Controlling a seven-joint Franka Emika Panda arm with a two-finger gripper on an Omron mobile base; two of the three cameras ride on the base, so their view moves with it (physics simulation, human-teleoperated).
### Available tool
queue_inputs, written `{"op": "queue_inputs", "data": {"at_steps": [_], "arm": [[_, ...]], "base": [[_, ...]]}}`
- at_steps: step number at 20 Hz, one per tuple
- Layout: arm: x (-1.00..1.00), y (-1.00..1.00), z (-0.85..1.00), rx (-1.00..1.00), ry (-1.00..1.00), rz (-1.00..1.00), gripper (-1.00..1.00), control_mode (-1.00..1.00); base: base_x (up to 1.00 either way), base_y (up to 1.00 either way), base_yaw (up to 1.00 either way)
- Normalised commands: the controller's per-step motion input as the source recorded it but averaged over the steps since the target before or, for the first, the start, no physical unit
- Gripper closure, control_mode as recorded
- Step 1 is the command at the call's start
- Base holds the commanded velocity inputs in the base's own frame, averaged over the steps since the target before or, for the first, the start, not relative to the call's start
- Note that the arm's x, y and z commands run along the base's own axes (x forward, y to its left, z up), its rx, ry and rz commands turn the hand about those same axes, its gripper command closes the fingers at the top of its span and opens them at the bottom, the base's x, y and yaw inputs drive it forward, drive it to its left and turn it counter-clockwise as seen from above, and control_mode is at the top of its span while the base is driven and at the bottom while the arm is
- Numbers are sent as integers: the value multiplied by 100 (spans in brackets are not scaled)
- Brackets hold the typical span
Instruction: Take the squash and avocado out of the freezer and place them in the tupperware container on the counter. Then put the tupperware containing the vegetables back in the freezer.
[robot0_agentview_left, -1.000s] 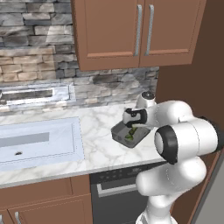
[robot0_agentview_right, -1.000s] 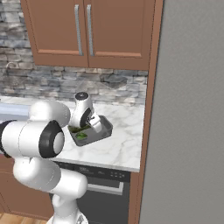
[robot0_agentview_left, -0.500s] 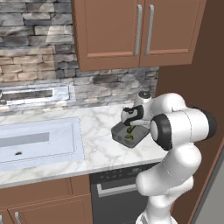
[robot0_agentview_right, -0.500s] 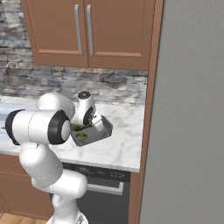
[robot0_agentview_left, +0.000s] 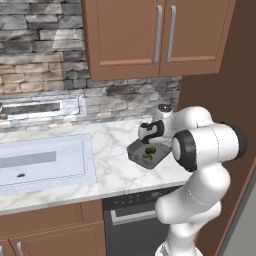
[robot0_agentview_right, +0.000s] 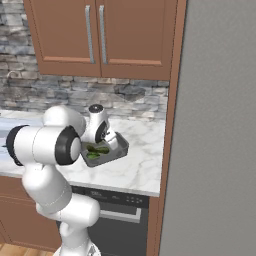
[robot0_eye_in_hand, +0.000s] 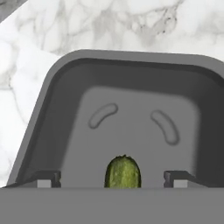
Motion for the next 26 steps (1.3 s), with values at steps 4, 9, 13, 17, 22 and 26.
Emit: {"op": "queue_inputs", "data": {"at_steps": [4,9,13,17,22,26], "arm": [[-28,-5,67,0,-7,1,-100,-100],[-9,-40,60,-1,-6,23,-100,-100],[16,-43,16,-6,4,29,-100,-100],[36,-43,0,-12,9,33,-100,-100],[44,-11,-23,-16,8,22,-100,-100],[35,-2,-35,-8,0,10,-100,-100]], "base": [[0,0,0],[0,0,0],[0,0,0],[0,0,0],[0,0,0],[0,0,0]]}}
